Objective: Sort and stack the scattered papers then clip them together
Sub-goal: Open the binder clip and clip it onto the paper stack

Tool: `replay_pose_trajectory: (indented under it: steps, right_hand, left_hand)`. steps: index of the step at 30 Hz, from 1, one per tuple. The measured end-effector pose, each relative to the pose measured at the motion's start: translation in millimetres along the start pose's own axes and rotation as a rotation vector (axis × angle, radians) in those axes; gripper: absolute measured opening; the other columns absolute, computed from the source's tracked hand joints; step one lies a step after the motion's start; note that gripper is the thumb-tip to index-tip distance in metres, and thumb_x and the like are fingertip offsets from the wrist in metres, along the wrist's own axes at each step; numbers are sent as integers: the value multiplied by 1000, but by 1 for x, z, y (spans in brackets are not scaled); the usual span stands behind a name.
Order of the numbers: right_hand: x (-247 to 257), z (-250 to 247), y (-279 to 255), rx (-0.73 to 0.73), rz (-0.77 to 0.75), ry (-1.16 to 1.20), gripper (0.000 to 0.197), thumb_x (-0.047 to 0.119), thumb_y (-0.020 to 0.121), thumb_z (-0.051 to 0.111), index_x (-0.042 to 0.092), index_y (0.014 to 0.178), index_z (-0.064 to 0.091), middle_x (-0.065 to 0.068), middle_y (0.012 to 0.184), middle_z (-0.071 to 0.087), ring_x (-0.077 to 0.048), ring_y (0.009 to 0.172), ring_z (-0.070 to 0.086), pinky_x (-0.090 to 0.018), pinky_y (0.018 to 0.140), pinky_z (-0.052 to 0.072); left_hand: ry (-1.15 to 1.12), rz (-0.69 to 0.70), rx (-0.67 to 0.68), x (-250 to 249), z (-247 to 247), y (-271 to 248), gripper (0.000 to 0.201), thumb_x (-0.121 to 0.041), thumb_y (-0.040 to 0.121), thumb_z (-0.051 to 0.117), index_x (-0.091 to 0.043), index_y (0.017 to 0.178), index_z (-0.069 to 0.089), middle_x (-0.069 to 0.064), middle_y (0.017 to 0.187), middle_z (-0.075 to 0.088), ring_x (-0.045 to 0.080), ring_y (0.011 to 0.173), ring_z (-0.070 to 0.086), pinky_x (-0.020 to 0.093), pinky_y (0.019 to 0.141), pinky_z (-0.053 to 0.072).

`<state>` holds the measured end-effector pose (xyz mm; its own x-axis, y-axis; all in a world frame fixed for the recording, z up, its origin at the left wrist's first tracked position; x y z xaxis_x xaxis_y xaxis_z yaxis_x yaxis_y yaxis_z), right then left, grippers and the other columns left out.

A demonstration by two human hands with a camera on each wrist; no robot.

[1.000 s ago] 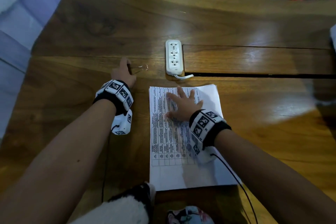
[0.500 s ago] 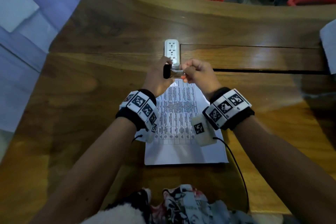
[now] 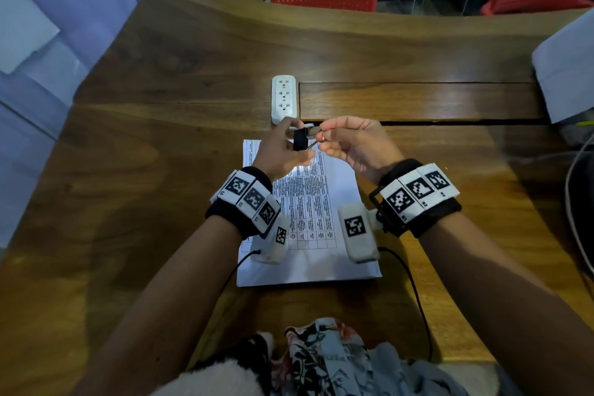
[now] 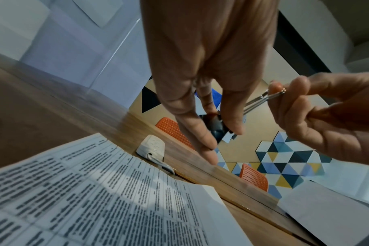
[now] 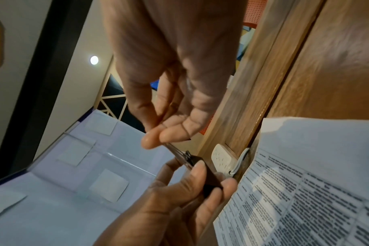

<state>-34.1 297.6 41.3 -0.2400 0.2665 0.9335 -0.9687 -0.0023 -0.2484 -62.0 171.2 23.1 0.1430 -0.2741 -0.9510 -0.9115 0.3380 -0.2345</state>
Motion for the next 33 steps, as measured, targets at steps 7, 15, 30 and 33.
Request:
replay_pose_trajectory:
  steps: [7,15,30,33]
  right_hand:
    - [-8,-22,-7,-105,22,38,23,-10,87,47,6,78,61,1,54,66,-5,42,55,-13,47,49]
    - [-19,-38,-5,-165,66,31,19,-9,86,50,4,80,63,1,54,68,-5,44,58,-14,50,49]
    - [-22,-29,5,-266,-40,-289,35,-12,90,42,12,71,59,-5,64,54,4,35,48,-9,45,44]
    - [-30,-28,7,-264,-19,-285,35,-11,90,44,13,70,60,-3,64,55,4,35,47,-9,46,45]
  left_hand:
    - [-138,-45,64,9,5,-6,41,6,80,65,-19,107,45,9,95,54,21,84,60,36,85,56]
    - [-366,-63,216,2,15,-13,39,11,86,52,-25,101,47,14,95,57,23,87,63,32,83,58]
    - [-350,-76,-10,8,10,-4,20,-22,99,40,-10,95,56,14,111,60,25,102,60,33,87,50]
    - [-519,-140,-101,16,3,-5,29,-21,100,37,-9,79,53,13,93,61,25,91,61,34,85,49]
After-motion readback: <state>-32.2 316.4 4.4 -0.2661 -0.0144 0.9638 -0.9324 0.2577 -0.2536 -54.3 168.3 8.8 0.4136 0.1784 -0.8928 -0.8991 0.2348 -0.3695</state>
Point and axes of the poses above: each hand's wrist, its own y-axis towards the middle knuckle, its own z-axis out of the palm, x = y × z, the point moved 7 cm from there along y, towards the middle knuckle
